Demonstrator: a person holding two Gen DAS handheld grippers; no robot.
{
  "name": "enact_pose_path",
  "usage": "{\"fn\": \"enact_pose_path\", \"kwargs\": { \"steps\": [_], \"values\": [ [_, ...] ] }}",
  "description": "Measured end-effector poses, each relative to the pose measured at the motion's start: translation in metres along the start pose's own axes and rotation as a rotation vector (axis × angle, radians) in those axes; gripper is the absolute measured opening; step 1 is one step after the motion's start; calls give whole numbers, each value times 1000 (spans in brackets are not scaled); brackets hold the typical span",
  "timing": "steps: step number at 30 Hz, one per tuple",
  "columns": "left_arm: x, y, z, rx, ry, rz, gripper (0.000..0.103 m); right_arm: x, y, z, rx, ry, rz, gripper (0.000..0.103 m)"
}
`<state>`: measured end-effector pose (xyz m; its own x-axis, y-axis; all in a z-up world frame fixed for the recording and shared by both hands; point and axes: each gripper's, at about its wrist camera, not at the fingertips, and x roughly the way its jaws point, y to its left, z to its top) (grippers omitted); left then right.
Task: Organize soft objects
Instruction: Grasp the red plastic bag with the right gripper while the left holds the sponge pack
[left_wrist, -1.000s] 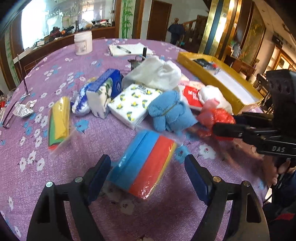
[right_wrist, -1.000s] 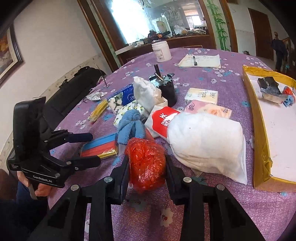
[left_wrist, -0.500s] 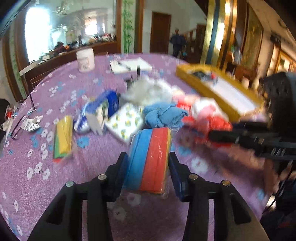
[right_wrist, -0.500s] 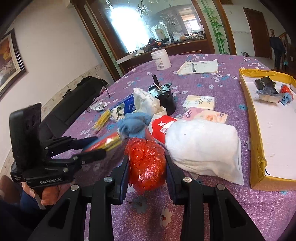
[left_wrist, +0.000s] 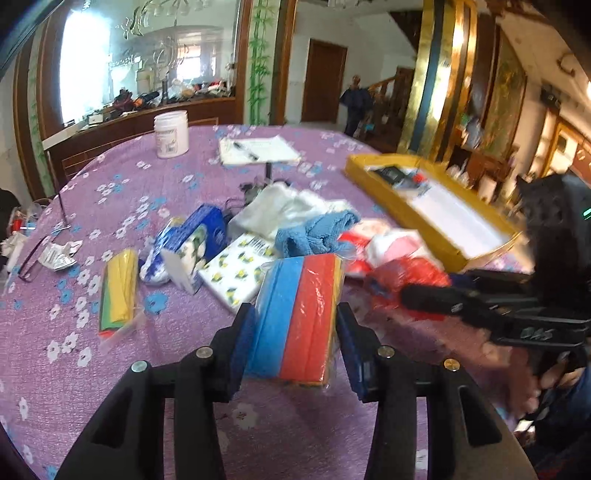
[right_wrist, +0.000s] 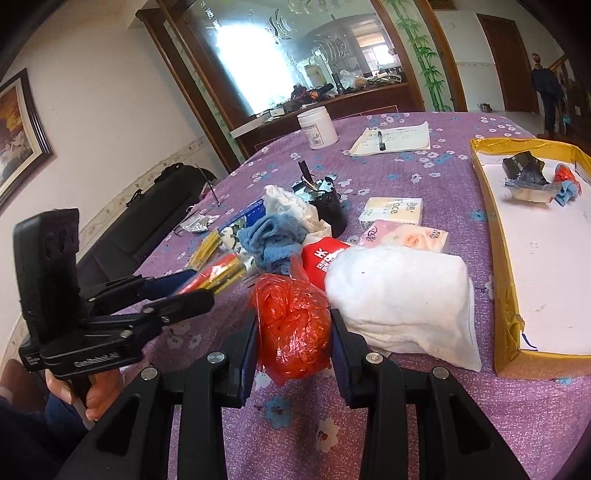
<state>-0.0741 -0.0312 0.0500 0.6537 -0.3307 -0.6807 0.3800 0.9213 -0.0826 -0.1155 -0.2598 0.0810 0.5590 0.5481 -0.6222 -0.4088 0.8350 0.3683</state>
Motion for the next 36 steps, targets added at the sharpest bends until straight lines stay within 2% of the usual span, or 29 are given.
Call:
{"fn": "enact_pose_path", "kwargs": {
  "steps": [5,11,15,19,23,29,33,36],
  "values": [
    [30,5,-6,-3,149,25,44,1,1,0,-7,8,0,38],
    [44,1,-4,13,197,60,47,1,1,1,-7,7,1,38],
    [40,-1,-5,15,170,75,44,1,1,1,-4,2,4,38],
    [27,0,-3,-6,112,58,44,0,0,0,-4,-1,0,38],
    [15,-1,0,-15,53,62,44,3,0,1,5,15,-75,38],
    [6,-8,3,4,15,58,44,5,2,1,-1,19,-178,38],
    [-1,-12,4,16,-5,64,44,1,16,0,-83,2,-290,38],
    [-4,-12,5,16,-16,64,44,-5,22,1,-119,-15,-326,38]
  ]
}}
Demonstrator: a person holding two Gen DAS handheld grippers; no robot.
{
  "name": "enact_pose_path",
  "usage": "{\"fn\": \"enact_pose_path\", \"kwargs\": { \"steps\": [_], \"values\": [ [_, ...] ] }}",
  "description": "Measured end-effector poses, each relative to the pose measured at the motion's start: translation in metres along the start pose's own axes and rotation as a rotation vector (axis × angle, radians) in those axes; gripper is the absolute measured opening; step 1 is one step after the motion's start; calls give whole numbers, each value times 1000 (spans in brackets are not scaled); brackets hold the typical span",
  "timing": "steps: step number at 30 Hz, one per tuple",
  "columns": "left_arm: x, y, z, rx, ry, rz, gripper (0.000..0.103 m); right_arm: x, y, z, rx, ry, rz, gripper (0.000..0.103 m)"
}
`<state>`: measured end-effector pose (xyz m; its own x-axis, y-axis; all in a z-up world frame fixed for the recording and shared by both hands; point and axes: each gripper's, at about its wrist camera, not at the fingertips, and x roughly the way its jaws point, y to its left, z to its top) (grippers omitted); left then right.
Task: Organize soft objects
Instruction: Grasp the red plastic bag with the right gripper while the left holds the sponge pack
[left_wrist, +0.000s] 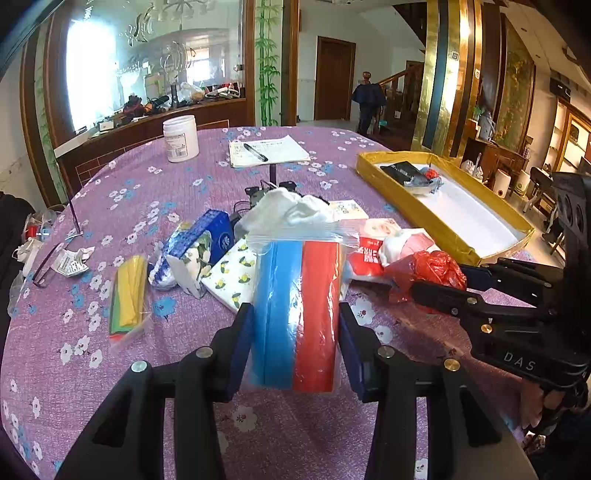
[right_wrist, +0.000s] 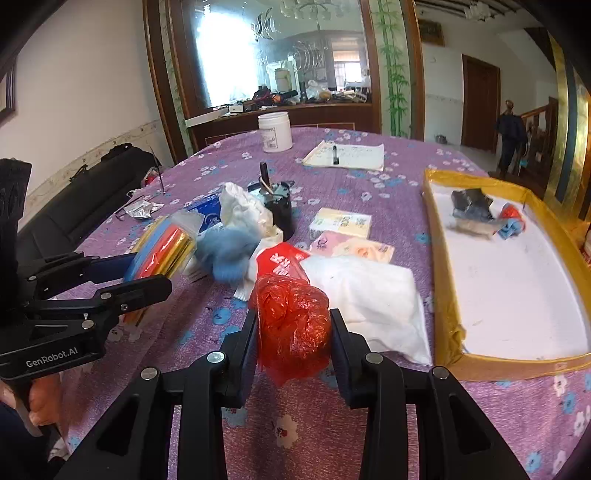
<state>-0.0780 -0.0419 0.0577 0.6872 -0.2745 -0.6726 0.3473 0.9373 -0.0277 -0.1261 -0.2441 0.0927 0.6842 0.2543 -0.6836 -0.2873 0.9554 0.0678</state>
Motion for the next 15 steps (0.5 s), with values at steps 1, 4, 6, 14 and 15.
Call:
{"fn": "enact_pose_path", "kwargs": {
  "steps": [1,4,6,14,15],
  "values": [
    [-2,0,0,2,-4,0,44,-2,0,1,-8,-7,-13,38],
    [-4,-1,1,4,-10,-2,44,-10,1,2,-33,-32,-66,38],
    [-5,-1,1,5,-13,-2,44,-15,1,3,-48,-48,-94,38],
    [-8,-5,1,15,-19,-6,44,-22,4,5,-84,-80,-175,38],
    [-8,-5,1,16,-19,-8,44,-22,4,5,-86,-83,-185,38]
  ]
}}
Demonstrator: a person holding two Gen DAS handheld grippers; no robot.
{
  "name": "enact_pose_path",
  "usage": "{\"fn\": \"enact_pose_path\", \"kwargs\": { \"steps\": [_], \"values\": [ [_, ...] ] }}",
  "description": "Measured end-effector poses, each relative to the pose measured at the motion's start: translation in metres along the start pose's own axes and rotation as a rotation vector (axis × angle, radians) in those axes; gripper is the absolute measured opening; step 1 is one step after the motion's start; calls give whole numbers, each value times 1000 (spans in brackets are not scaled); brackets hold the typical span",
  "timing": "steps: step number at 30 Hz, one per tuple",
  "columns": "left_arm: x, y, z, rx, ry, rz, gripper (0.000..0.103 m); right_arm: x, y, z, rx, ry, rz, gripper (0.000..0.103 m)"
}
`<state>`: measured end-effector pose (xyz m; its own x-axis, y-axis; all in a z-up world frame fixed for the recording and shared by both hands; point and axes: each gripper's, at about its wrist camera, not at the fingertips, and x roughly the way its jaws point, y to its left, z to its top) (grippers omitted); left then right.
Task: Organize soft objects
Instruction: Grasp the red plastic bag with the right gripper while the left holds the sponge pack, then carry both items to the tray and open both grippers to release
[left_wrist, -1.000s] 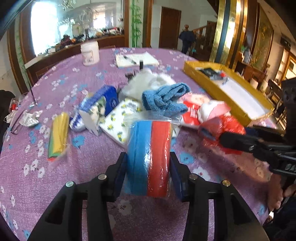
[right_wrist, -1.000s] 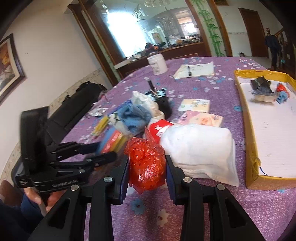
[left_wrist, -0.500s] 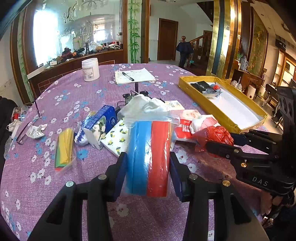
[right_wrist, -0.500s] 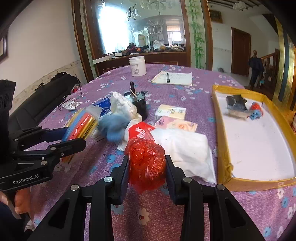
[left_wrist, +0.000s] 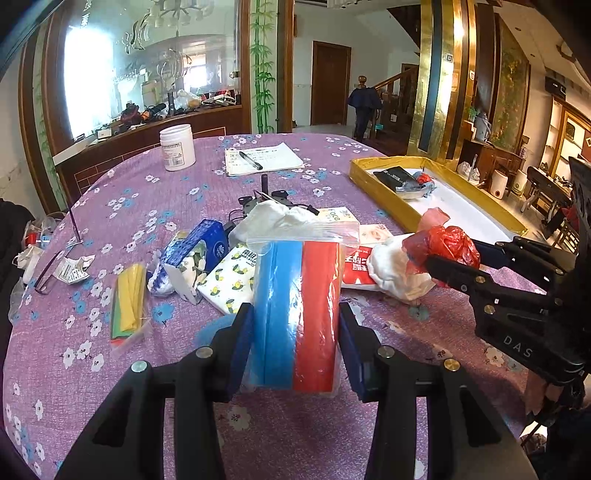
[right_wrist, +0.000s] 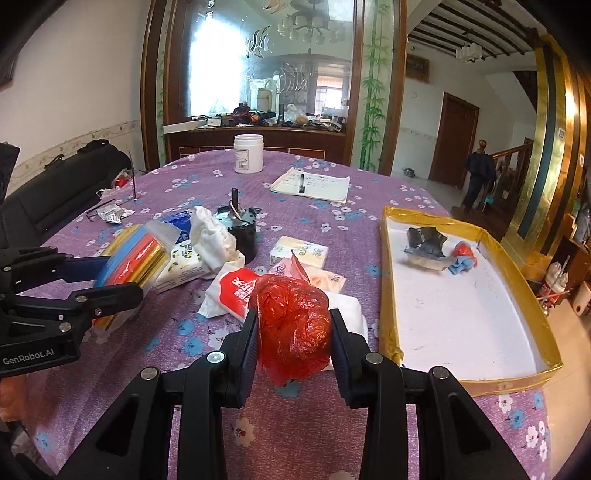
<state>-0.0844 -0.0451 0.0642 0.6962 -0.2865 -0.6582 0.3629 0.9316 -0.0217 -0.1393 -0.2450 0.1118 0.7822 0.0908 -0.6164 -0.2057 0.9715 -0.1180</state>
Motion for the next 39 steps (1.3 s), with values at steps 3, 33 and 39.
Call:
{"fn": "enact_pose_path", "kwargs": {
  "steps": [3,33,39],
  "values": [
    [0,-1,0,3,0,-1,44,-2,1,0,-9,-10,-24,38],
    [1,-19,14,37,-16,-23,44,-6,-11,0,5,-28,-81,38],
    [5,-30,25,56,-22,-44,44,-8,-24,2,33,-36,-97,38]
  ]
}}
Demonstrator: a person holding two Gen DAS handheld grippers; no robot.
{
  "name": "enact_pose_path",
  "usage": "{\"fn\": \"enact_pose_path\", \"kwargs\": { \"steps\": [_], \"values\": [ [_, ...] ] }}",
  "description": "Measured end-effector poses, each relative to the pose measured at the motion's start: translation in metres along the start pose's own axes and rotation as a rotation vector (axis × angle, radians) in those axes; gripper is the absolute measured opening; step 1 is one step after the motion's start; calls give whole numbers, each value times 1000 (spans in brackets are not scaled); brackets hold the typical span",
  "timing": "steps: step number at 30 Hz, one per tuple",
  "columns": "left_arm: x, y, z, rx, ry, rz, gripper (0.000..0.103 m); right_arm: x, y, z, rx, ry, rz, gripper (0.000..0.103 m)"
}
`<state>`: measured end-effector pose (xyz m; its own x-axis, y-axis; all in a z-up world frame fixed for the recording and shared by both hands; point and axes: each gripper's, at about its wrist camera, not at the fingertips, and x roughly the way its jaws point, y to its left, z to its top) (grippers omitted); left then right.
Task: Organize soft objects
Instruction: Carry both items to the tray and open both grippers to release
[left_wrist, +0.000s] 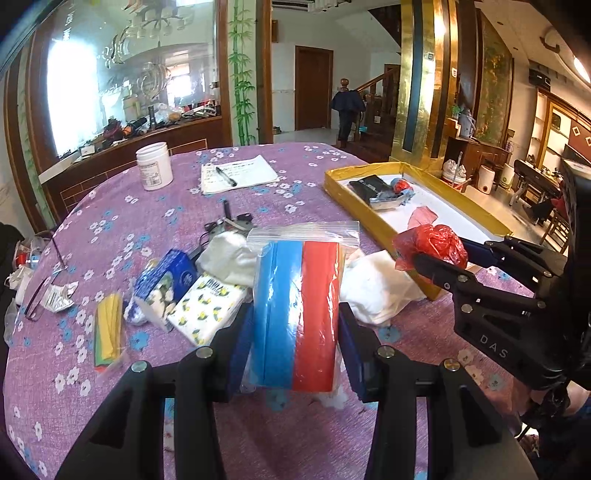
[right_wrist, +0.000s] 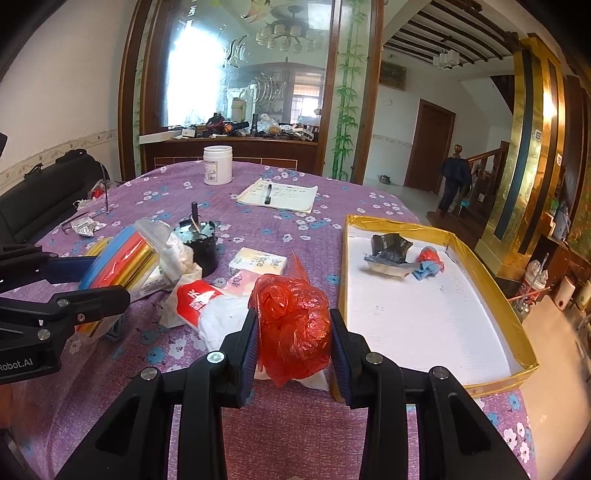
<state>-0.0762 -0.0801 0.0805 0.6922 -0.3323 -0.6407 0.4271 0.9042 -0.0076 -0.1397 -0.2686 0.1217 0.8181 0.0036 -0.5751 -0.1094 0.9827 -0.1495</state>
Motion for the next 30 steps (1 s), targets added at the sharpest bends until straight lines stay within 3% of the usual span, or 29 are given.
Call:
{"fn": "enact_pose_path", "kwargs": {
  "steps": [10,18,24,30],
  "values": [
    [16,-31,28,38,-2,-56,44,-1,-52,7,116,-14,-23,38],
    [48,-87,72,110,1,-143,44,14,-141,16,319,7,-52,38],
    [111,-127,108,87,89,-199,44,44,-197,28,423,46,-90,38],
    [157,-143,107,54,167,-199,43,70,-209,21,433,100,-124,38]
  ]
}}
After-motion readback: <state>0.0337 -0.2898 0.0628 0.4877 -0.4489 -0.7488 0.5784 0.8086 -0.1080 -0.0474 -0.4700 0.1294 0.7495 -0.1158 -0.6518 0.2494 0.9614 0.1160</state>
